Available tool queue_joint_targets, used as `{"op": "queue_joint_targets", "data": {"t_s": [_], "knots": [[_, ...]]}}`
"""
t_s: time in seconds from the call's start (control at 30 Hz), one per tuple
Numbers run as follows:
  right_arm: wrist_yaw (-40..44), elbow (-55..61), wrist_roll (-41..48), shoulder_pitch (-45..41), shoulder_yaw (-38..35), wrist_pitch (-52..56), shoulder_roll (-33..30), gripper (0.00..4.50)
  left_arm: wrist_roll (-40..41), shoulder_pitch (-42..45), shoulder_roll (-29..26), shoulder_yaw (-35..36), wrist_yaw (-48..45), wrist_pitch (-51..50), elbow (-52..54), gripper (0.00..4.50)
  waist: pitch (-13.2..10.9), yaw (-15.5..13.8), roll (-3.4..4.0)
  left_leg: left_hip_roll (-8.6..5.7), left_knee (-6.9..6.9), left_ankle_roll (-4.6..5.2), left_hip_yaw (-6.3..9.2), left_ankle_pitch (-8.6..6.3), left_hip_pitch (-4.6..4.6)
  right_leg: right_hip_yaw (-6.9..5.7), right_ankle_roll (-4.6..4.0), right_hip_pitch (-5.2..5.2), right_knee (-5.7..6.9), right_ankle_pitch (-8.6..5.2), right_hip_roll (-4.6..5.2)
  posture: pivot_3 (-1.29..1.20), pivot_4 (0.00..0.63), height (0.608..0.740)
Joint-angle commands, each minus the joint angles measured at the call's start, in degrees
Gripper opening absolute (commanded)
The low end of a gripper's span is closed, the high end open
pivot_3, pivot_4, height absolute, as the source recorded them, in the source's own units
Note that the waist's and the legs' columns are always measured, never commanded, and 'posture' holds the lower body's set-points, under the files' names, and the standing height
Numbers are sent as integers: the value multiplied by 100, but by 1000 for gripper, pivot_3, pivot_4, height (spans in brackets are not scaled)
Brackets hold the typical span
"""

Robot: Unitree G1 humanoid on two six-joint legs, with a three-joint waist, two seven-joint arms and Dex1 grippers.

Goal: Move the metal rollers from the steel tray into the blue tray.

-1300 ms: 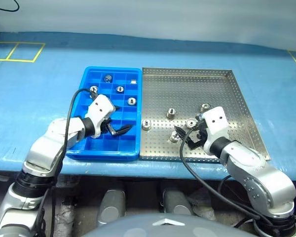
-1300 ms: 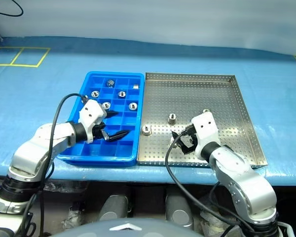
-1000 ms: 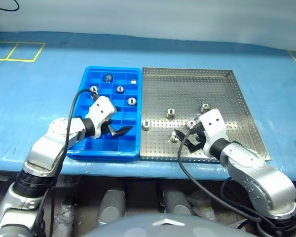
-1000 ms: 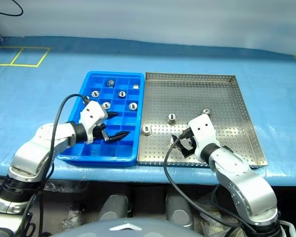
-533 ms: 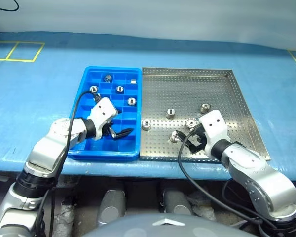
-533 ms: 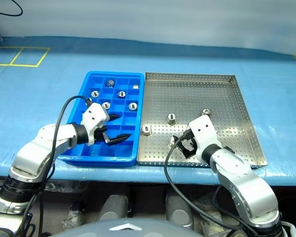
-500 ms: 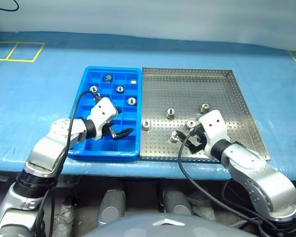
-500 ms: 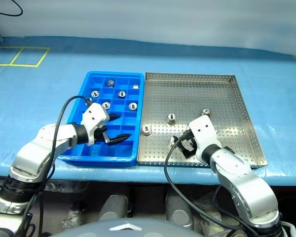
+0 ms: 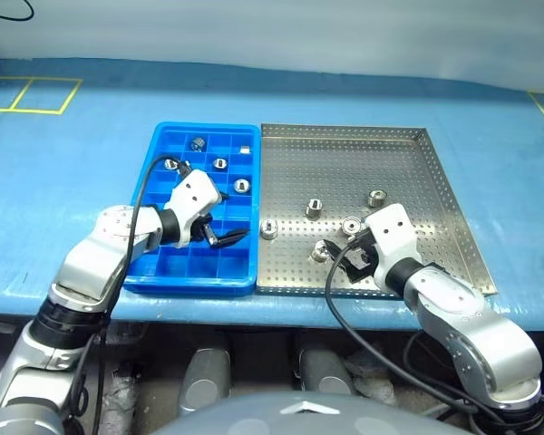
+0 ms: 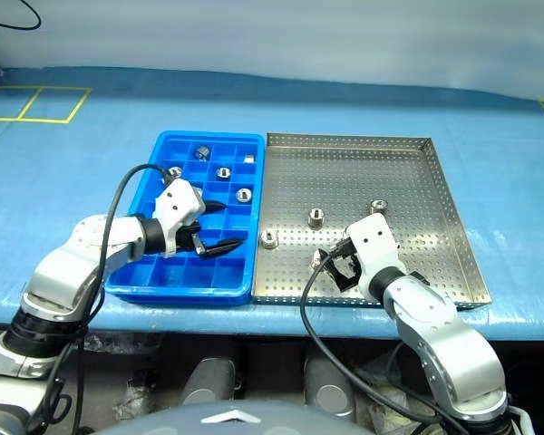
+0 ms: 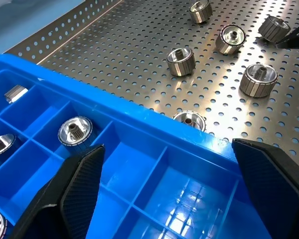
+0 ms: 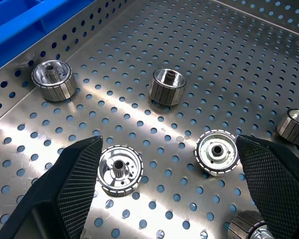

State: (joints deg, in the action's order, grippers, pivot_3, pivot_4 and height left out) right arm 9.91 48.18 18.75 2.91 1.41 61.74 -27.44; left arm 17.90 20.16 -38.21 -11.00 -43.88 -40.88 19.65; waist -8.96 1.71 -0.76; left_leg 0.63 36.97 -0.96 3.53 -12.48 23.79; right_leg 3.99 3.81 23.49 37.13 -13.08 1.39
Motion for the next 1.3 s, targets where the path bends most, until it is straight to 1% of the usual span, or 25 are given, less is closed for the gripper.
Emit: {"op": "queue_joint_targets", "data": {"t_s": [0.03, 0.47, 0.73, 0.87, 0.97, 1.3], "knots": [[-42, 266, -54, 20, -48, -42, 46, 4500, -78, 278, 39, -62, -106, 134, -70, 4477, 0, 8, 0, 0, 0, 0, 0, 0, 0, 0, 0, 0, 0, 0, 0, -19, 150, 740], [-102, 322, -170, 111, -1, -65, 164, 4500, -315, 817, 108, -366, -519, 397, -604, 4477, 0, 58, 0, -1, 2, 0, -1, 0, 0, 1, 2, 0, 1, 1, 0, -49, 150, 740], [-109, 310, -218, 96, 11, -71, 208, 4500, -521, 1394, 311, -612, -855, 606, -1336, 4477, 0, 65, 0, -2, 2, 1, -1, 0, 1, 2, 4, 0, 1, 2, -1, -50, 150, 740], [-102, 264, -246, 78, 35, -92, 233, 4500, -700, 1986, 650, -932, -1056, 592, -2127, 4477, -1, 45, -2, -4, 9, 1, 2, 0, 2, 0, 7, -4, 2, 4, -2, -46, 150, 740], [-113, 249, -282, 74, 62, -109, 266, 4500, -877, 2475, 1013, -1151, -1212, 689, -2914, 4477, 0, 51, -2, -6, 11, 2, 0, 0, 3, 4, 12, -4, 0, 7, -1, -49, 150, 740], [-187, 254, -391, 140, 102, -171, 393, 4500, -1385, 3642, 2184, -1338, -1369, 1484, -5018, 4477, -1, 127, -2, -8, 11, 7, 2, -3, 15, 5, 31, 5, -2, 18, -4, -88, 150, 740]]}}
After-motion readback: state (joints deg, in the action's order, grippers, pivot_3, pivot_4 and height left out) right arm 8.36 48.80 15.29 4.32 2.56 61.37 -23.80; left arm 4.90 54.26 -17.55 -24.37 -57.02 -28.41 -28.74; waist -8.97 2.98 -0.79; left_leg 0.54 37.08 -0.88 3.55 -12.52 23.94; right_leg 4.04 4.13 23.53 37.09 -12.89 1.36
